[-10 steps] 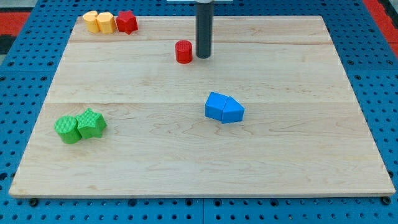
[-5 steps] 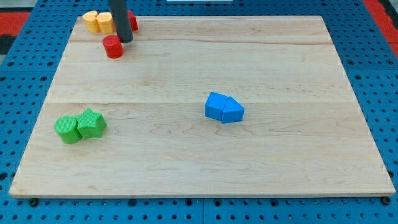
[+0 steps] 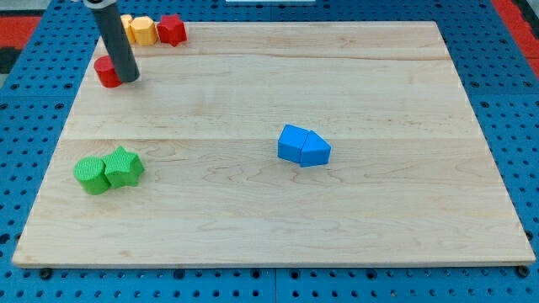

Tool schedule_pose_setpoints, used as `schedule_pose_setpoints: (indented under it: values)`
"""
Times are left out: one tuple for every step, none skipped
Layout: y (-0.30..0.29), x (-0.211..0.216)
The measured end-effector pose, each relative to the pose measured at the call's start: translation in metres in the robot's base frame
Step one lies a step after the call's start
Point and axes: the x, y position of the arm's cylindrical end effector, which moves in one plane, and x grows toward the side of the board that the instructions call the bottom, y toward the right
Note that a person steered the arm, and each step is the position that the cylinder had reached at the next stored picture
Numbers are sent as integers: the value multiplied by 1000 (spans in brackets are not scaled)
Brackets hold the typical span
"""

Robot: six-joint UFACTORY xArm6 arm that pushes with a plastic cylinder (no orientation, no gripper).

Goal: Move the red circle below yellow heart

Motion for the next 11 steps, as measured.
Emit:
schedule_pose_setpoints:
  values:
    - [0, 24]
    - [-25, 31]
    - [-49, 2]
    - [-65, -32]
    - [-65, -40]
    - [-65, -41]
    - [-65, -42]
    - [-65, -52]
    - [-65, -68]
    - [-65, -84]
    - [-65, -81]
